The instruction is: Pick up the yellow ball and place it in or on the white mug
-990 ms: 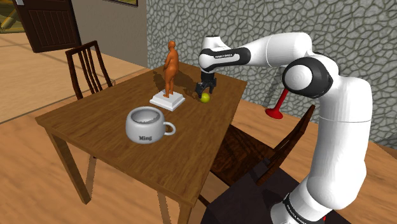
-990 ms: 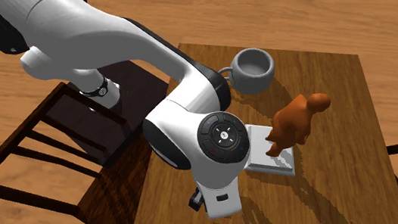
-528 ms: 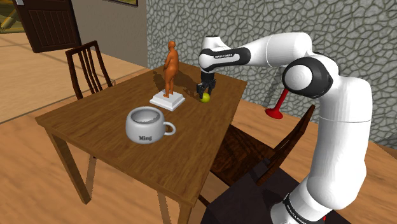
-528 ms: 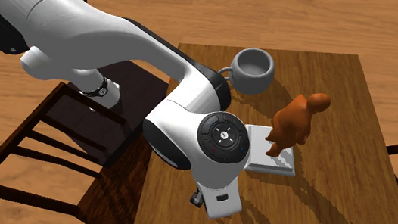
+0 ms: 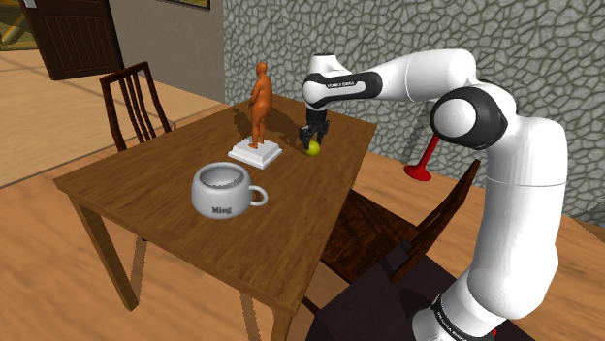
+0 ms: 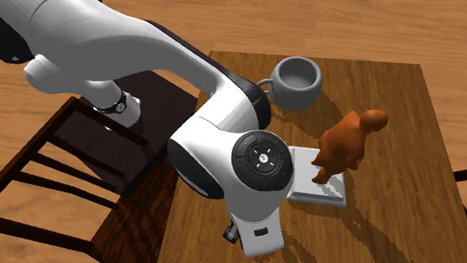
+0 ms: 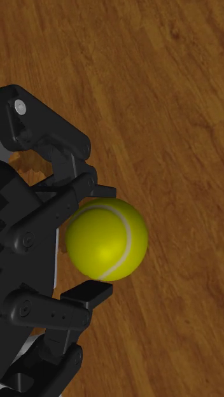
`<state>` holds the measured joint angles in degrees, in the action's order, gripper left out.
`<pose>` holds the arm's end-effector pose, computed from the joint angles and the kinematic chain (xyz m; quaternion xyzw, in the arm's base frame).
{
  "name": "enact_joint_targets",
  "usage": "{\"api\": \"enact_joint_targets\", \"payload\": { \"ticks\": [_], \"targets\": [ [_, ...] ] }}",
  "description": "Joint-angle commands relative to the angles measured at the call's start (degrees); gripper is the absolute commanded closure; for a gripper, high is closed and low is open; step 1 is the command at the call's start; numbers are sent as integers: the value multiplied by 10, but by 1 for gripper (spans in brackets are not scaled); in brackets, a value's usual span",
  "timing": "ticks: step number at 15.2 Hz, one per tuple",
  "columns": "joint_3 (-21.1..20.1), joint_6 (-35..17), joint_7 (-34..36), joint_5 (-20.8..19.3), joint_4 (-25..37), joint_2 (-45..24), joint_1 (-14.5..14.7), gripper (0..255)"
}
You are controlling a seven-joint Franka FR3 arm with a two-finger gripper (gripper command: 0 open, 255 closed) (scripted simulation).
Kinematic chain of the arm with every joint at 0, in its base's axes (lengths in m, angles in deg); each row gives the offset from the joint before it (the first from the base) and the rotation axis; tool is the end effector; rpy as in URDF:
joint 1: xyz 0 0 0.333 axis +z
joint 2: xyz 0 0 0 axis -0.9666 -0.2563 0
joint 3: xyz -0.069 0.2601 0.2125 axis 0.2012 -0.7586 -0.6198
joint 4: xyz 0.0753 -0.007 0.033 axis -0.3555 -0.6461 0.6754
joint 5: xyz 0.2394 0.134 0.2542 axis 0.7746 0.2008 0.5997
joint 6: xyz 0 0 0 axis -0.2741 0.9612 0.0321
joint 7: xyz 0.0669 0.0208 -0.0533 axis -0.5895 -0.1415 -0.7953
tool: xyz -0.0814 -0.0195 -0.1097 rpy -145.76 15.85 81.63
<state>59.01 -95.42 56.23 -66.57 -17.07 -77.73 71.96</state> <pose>0.6806 -0.0454 0.4102 0.9981 0.0310 -0.0051 0.0526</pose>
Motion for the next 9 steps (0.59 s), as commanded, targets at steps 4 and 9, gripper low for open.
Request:
{"api": "enact_joint_targets", "payload": {
  "ticks": [4,9],
  "targets": [
    [0,31,-3,1,24,7,0,255],
    [-1,67,-7,2,56,11,1,255]
  ]
}}
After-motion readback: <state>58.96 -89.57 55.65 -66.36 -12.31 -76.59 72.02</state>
